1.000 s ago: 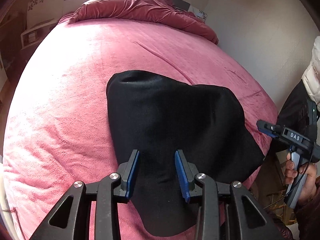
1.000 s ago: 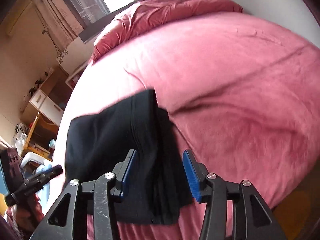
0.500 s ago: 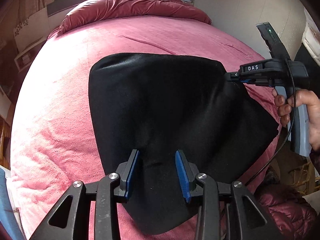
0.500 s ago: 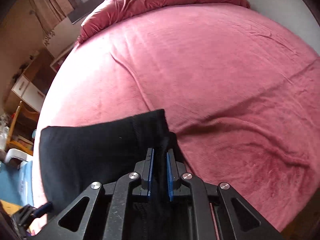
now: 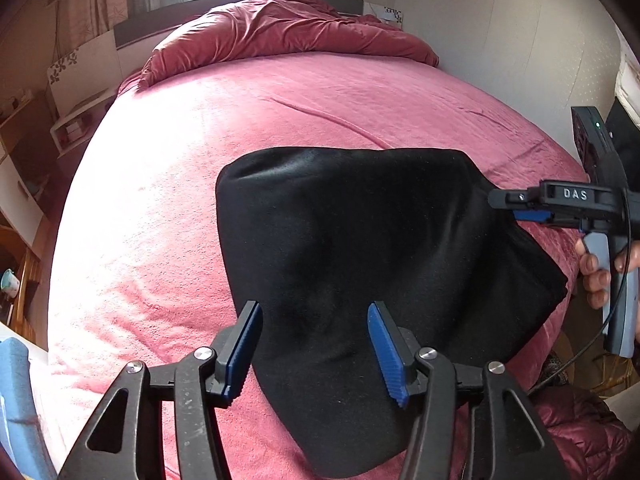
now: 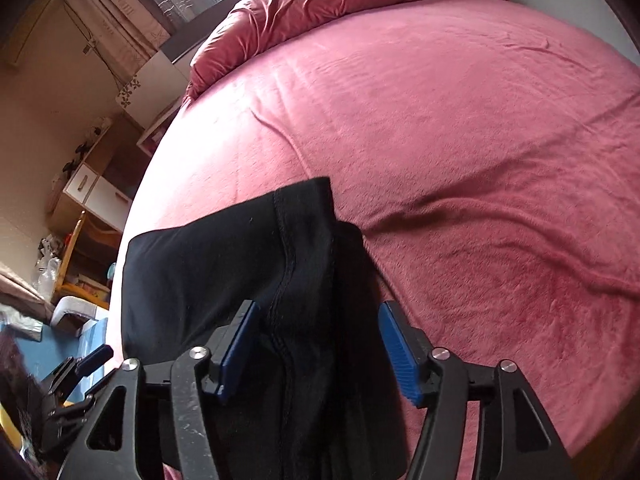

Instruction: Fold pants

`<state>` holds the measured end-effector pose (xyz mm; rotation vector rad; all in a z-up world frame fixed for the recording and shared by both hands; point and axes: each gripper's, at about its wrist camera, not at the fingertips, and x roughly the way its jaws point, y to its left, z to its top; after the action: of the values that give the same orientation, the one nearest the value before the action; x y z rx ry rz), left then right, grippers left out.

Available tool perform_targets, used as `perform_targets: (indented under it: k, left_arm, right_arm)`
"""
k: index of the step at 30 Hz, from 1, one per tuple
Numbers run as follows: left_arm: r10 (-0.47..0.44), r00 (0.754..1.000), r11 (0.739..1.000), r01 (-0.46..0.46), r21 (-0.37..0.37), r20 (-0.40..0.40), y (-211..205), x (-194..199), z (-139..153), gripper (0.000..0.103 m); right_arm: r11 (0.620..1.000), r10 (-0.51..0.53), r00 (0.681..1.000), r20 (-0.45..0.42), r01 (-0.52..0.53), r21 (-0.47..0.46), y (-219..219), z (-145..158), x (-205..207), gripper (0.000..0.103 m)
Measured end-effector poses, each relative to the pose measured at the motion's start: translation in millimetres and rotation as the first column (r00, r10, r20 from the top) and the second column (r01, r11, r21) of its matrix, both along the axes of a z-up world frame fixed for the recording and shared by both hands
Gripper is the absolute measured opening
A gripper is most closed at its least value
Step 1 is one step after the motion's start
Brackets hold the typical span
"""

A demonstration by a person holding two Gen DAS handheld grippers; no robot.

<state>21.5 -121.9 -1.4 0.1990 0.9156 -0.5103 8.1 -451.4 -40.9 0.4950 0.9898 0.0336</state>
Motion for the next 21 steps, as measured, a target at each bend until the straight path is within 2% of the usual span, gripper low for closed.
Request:
perform_targets:
  k: [5, 7, 9, 10, 12, 15, 17, 21]
  left_arm:
    - [0.018, 1.0, 1.0, -0.018, 0.002, -0.002, 9, 3, -2, 0.062]
    - [0.028, 0.999, 0.999, -0.029, -0.015, -0.015, 15, 8, -4, 0.074]
    - [0.045, 0.998, 0.998, -0.047, -0.042, -0.04, 22, 14, -8, 0.077]
    - [0.05, 0.997, 0.997, -0.054, -0.062, -0.058, 26, 18, -10, 0.081]
    - [0.058, 0.987, 0.989, -0.077, -0.127, -0.148, 34, 32, -22, 0.084]
    - [0.109, 0.959, 0.967, -0.164, -0.195, -0.263, 47, 48, -41, 0.084]
    - [0.122, 0.957, 0.962, -0.179, -0.205, -0.264, 49, 51, -43, 0.084]
    - [0.102, 0.971, 0.977, -0.139, -0.164, -0.215, 44, 49, -37, 0.084]
  right_arm:
    - [0.999, 0.04, 0.999, -0.028, -0.04, 0.008, 3, -12, 4, 0.073]
    - [0.998, 0.061, 0.997, -0.046, -0.06, 0.02, 4, -18, 6, 0.074]
    - [0.997, 0.073, 0.996, -0.06, -0.072, 0.032, 3, -26, 9, 0.076]
    - [0.995, 0.088, 0.994, -0.067, -0.084, 0.05, 2, -32, 10, 0.078]
    - [0.992, 0.097, 0.992, -0.076, -0.09, 0.083, 0, -41, 12, 0.08]
    - [0.983, 0.097, 0.991, -0.093, -0.08, 0.163, -7, -54, 17, 0.08]
    - [0.982, 0.099, 0.991, -0.09, -0.083, 0.167, -6, -57, 18, 0.08]
    - [0.982, 0.098, 0.992, -0.083, -0.083, 0.171, -3, -60, 16, 0.08]
